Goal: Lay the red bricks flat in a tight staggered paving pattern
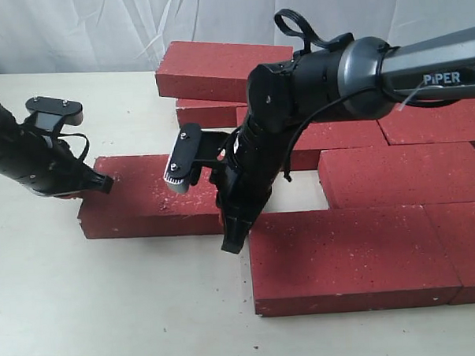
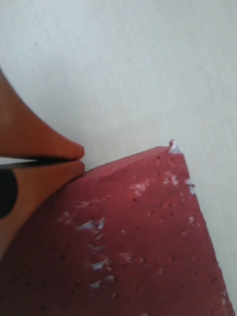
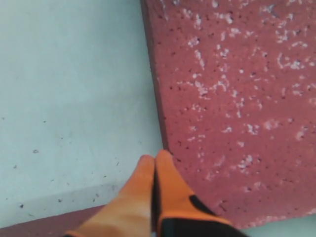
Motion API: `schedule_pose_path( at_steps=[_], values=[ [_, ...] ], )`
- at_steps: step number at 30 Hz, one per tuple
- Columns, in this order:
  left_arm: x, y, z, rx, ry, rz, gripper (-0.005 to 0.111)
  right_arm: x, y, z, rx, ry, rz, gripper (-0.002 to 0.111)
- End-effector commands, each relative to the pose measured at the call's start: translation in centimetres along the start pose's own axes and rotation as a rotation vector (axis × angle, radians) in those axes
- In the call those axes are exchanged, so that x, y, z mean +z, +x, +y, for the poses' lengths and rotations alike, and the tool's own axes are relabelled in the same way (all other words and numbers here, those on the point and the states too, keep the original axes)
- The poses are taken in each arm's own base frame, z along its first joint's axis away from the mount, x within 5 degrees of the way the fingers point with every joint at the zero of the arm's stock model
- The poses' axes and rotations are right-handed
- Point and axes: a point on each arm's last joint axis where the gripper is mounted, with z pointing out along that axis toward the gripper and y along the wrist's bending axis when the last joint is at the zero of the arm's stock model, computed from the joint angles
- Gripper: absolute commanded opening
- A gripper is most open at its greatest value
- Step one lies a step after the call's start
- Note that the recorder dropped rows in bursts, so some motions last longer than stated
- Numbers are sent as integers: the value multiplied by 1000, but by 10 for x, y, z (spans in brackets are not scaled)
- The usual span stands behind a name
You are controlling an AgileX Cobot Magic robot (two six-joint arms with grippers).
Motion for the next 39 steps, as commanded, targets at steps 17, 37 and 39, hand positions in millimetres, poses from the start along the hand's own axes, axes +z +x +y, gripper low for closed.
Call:
schedule_pose_path(
  at_steps=[17, 37, 39],
  values=[
    [0, -1, -5, -19, 20, 0, 0, -50, 39, -47, 372, 148, -12, -1],
    [5, -6, -20, 68, 4, -32, 0, -59, 70, -76, 560, 177, -53, -1],
    [0, -12, -15, 55, 6, -41, 0, -59, 70, -76, 560, 177, -53, -1]
  ],
)
